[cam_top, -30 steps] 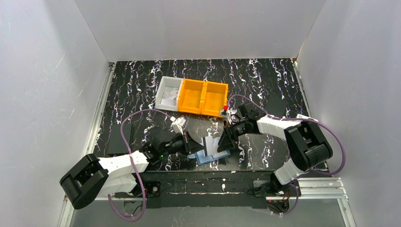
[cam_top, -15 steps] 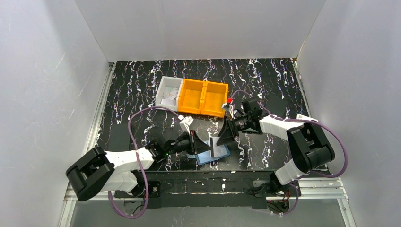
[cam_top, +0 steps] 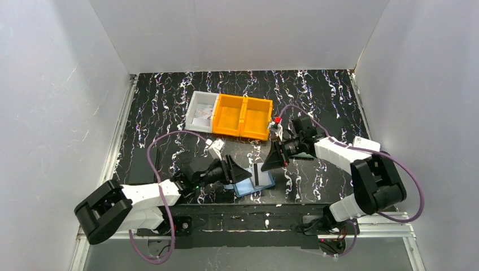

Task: Take the credit cards out of the card holder
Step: Place the credit card in the storage box.

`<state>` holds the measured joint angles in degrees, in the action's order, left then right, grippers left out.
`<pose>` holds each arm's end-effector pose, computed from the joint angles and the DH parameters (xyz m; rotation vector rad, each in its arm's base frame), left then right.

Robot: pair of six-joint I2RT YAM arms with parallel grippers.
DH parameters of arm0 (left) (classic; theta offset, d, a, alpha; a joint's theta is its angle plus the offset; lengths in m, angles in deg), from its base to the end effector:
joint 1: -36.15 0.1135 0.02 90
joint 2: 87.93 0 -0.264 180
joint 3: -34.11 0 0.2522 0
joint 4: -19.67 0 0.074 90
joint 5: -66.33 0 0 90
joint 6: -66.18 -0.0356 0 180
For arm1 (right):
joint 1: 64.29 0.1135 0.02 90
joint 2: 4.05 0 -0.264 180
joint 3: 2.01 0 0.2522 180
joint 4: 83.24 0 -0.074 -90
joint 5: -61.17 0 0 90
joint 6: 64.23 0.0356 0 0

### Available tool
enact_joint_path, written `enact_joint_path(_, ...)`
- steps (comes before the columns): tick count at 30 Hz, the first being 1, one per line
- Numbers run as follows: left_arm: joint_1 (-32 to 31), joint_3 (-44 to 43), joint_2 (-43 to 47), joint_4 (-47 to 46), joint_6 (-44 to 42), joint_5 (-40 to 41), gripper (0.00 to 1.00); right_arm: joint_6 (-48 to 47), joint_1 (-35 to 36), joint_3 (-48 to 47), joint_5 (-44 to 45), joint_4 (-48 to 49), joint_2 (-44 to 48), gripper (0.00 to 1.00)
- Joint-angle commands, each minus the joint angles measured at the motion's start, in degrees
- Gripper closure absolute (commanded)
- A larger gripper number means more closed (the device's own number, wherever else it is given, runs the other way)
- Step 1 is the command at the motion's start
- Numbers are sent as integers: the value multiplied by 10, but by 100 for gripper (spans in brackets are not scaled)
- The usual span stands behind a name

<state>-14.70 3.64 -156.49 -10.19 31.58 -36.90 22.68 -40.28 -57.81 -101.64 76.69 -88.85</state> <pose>0.1386 -0.1831 0.1881 0.1196 1.9797 -1.5040 0.2346 0.1418 0.1903 -1.0717 1.9385 1.6934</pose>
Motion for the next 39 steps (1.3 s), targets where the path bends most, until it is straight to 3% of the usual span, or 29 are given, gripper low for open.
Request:
enact_joint_path(1, 6, 55, 74, -3, 76, 80, 34, -223, -3, -59, 73, -183, 68, 99)
enact_joint_path(4, 12, 85, 143, -3, 132, 104, 5, -272, -3, -65, 149, -191, 120, 99)
enact_joint_path(6, 14, 101, 188, -1, 190, 122, 2, -314, -2, -80, 188, -200, 154, 99)
enact_joint_path(8, 18, 105, 221, 2, 245, 124, 2, -379, -1, -110, 233, -228, 180, 99)
enact_joint_path(10, 21, 96, 238, 10, 282, 124, 2, -505, 1, -178, 252, -335, 171, 99)
enact_joint_path(15, 22, 41, 200, 13, 386, 107, 2, -708, 20, -279, 298, -461, 174, 99)
enact_joint_path(21, 21, -38, 128, 13, 434, 77, 3, -793, 65, -264, 373, -400, 266, 99)
enact_joint_path(24, 20, -69, 95, 13, 447, 60, 5, -835, 80, -195, 370, -340, 334, 99)
enact_joint_path(28, 20, -101, 57, 12, 451, 36, 20, -879, 97, -113, 358, -266, 421, 99)
enact_joint_path(39, 8, -162, -19, -2, 445, -7, 24, -1010, 105, 11, 314, -206, 520, 99)
